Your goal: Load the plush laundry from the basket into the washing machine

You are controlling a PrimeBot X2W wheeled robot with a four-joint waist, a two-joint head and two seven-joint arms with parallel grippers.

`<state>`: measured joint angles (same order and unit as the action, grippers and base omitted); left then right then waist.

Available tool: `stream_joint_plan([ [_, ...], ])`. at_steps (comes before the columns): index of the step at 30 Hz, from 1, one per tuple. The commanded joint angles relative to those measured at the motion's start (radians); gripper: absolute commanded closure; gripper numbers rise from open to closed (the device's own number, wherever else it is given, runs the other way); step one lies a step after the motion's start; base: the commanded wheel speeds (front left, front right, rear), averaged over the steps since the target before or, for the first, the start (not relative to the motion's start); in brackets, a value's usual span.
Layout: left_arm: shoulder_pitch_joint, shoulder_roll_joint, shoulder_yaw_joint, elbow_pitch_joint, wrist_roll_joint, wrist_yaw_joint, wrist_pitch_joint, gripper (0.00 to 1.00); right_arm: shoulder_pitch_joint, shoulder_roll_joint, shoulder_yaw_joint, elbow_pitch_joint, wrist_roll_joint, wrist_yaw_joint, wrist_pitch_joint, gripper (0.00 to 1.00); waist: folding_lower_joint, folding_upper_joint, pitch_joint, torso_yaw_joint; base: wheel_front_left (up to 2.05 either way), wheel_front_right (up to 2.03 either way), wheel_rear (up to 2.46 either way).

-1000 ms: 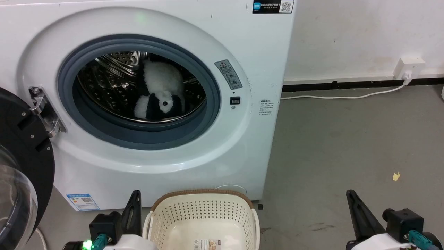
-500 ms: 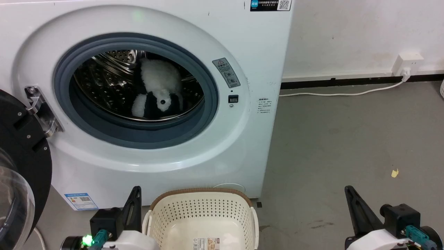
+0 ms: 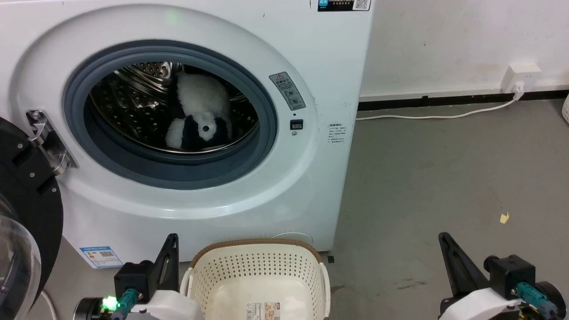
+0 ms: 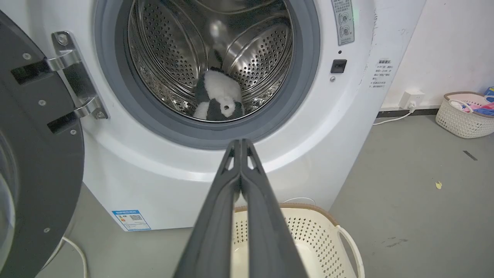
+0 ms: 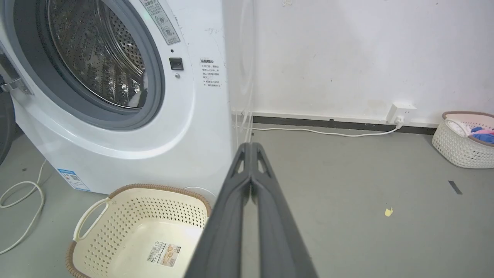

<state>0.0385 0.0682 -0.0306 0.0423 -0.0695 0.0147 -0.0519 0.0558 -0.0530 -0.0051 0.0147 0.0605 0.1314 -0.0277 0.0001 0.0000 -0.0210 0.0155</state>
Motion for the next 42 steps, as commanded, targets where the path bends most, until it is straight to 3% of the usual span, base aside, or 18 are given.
stream_joint_plan([
  [1, -0.017, -0.006, 0.004, -0.007, 0.01, -0.004, 0.004, 1.0, -0.016, 0.002, 0.001, -0.006, -0.009, -0.001, 0.003, 1.0, -0.0001, 0.0, 0.0, 0.0, 0.0, 0.0, 0.0],
  [42, -0.038, -0.018, 0.031, -0.042, 0.07, -0.015, 0.052, 1.0, -0.056, 0.003, 0.005, -0.015, -0.06, -0.001, 0.028, 1.0, -0.0001, 0.0, 0.021, -0.016, 0.0, 0.0, 0.0],
])
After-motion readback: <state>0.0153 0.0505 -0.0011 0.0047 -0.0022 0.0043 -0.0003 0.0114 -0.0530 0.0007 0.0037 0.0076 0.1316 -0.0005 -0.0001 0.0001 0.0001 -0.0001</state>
